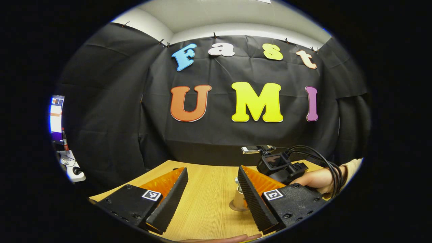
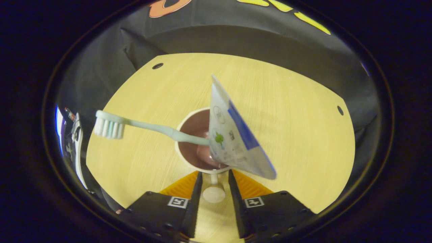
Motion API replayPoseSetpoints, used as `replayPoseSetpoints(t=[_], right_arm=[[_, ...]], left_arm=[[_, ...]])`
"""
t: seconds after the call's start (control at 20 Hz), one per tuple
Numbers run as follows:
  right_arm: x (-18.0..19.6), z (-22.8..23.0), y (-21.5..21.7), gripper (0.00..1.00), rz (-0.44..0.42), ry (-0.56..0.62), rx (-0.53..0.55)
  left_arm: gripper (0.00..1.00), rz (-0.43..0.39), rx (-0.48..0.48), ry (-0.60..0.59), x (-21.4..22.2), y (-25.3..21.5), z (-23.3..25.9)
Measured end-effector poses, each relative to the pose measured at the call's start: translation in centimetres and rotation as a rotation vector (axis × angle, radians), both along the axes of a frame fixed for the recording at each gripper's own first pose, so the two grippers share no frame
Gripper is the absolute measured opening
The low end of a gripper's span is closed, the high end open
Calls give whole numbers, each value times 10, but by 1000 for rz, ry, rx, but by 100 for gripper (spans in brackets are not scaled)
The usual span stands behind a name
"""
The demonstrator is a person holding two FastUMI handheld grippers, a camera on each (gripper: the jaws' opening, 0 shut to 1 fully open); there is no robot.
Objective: Put the toothbrush and toothpaste on the desktop into the cup, then pick up the cup and place it on the coaster on the desktop.
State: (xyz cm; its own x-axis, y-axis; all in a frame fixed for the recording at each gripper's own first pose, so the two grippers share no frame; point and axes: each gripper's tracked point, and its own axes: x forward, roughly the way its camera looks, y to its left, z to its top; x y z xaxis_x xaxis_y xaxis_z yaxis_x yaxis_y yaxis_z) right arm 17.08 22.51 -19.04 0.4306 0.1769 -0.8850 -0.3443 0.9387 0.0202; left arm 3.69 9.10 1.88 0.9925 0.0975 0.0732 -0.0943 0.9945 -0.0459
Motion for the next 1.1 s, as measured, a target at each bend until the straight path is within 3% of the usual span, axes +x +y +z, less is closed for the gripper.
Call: replayPoseSetpoints(t=[0.05,0.15,0.2,0.3,0.35,0.4,0.45,0.55,0.6,0.75,0.8,1.1], right_arm=[[-1,3,-1,62,-1,-11,2],[-3,12,-2,77,-2,-27,24],[-6,16,-2,79,-4,-32,39],[-12,25,-3,85,10,-34,83],[-14,29,-6,89,15,-37,104],[-15,34,-8,93,7,-42,130],[-16,40,-12,95,-5,-50,162],[-16,56,-24,94,-30,-77,219],[-17,63,-33,94,-43,-99,239],[-18,88,-63,93,-78,-194,286],[-20,96,-75,96,-97,-232,295],[-43,122,-131,93,-140,-404,298]], left_arm=[[94,-2,0,0,0,-1,0],[94,-4,-1,1,0,-3,0],[100,-4,0,1,0,-3,-1],[100,-6,3,1,0,-5,0],[94,-9,1,0,0,-6,1],[94,-12,3,0,0,-8,1],[100,-14,5,-2,0,-9,1],[100,-23,1,0,0,-13,1],[94,-25,-1,2,0,-14,0],[94,-44,-9,16,2,-23,-3],[94,-50,-8,23,4,-26,-5],[94,-83,3,65,9,-47,-17]])
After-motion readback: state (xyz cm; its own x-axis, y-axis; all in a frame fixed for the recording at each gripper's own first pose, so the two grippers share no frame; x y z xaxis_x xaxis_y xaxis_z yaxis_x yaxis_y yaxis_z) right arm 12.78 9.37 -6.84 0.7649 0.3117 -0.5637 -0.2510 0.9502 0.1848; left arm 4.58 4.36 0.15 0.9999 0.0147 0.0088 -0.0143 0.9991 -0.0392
